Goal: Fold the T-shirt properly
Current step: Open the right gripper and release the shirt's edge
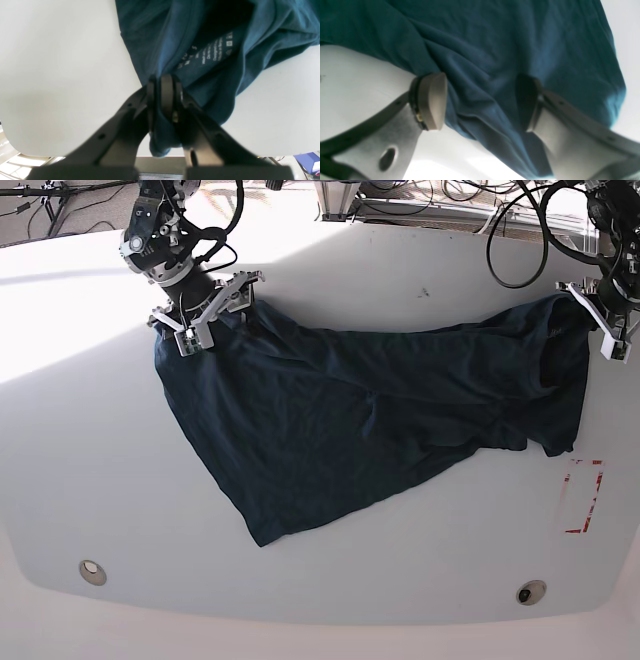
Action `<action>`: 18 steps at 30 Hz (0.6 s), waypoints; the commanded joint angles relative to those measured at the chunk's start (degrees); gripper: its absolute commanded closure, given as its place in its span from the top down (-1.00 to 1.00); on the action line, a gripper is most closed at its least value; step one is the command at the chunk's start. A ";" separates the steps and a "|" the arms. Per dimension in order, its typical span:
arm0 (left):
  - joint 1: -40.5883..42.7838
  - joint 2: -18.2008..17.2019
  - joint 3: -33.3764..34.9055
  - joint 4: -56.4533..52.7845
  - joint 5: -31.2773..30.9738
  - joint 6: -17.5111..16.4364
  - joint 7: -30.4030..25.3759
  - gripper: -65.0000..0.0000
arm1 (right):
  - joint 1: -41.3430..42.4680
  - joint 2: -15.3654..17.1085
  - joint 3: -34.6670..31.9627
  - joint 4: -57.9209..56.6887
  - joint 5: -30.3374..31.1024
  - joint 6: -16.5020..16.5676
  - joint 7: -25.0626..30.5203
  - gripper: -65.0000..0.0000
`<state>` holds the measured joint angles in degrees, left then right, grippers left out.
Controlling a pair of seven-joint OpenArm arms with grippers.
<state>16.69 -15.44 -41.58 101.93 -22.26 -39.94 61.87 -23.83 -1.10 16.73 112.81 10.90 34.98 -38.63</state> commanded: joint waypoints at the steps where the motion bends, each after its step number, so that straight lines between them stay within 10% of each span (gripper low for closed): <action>1: -0.20 -0.95 -0.40 0.80 -0.29 -0.06 -0.90 -1.00 | 0.32 0.18 -1.92 1.52 1.10 2.07 1.23 0.26; 18: -0.20 -0.95 -0.31 1.15 -0.20 -0.06 -0.90 -1.00 | 12.63 -0.35 -20.12 -5.87 1.02 -2.23 1.31 0.26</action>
<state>16.67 -15.46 -41.52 101.95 -22.04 -39.94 61.87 -13.91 -1.56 -1.87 108.77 11.16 34.57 -38.72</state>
